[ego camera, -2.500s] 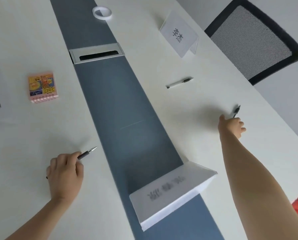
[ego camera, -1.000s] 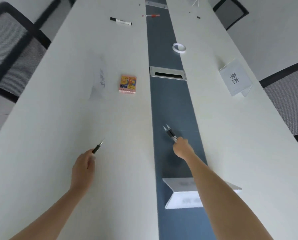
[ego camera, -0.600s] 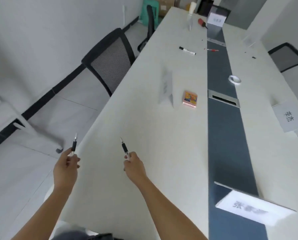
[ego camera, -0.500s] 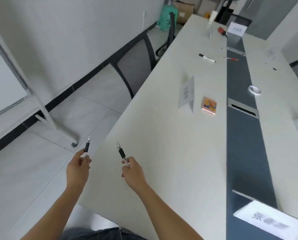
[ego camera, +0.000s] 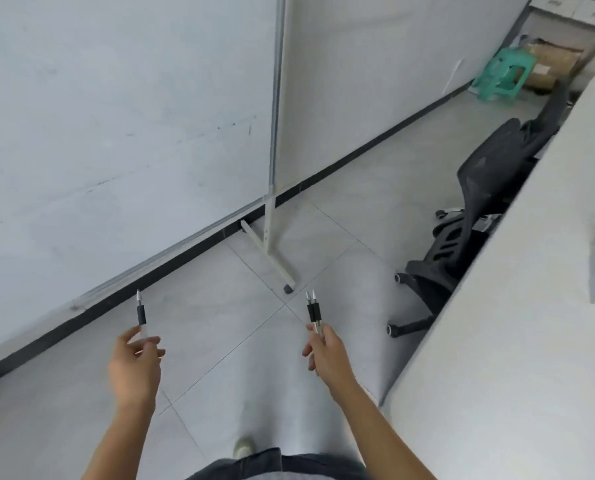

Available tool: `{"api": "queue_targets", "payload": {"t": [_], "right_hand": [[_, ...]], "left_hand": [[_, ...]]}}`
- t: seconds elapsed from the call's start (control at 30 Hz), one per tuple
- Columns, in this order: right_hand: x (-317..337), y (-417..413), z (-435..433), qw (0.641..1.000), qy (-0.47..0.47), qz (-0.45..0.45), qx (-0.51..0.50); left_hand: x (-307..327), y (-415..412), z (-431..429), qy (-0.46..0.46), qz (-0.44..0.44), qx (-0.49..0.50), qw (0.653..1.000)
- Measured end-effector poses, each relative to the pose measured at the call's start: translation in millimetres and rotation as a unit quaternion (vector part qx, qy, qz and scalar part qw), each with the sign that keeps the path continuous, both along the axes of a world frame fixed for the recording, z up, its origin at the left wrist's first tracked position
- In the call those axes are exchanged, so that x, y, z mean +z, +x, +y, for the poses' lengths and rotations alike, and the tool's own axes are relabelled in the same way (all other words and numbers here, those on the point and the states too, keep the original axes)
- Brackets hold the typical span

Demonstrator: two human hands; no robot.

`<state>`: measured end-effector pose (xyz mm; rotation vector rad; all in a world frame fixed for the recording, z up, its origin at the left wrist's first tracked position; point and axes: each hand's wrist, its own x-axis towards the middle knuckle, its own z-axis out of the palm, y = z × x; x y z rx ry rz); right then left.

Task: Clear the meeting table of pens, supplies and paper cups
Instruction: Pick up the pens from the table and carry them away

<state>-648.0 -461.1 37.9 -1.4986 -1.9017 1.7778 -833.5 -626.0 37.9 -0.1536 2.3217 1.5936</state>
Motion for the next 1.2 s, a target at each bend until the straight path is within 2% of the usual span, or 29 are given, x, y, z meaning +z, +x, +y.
{"api": "queue_targets", "payload": {"t": [0.17,0.5,0.87,1.07,1.2], "right_hand": [[2,-42,0,1.000,0.011,-0.015,0.012],[-11,-85,54,0.999,-0.003,-0.021,-0.025],[-5,-170,233,0.996,-0.011,0.012,-0.093],[-9,-184,295,0.990,-0.026,-0.010,-0.138],[-19,-185,340,0.985,-0.014,-0.042,-0.168]], "left_hand": [[-6,-27,-12,-0.001,-0.019,-0.023,1.000],[-20,-59,64,-0.023,-0.034,-0.139,0.989],[-10,-151,250,-0.011,0.003,-0.201,0.979],[-13,-165,346,-0.014,-0.016,-0.273,0.962],[-15,-189,425,-0.014,0.003,-0.311,0.950]]}}
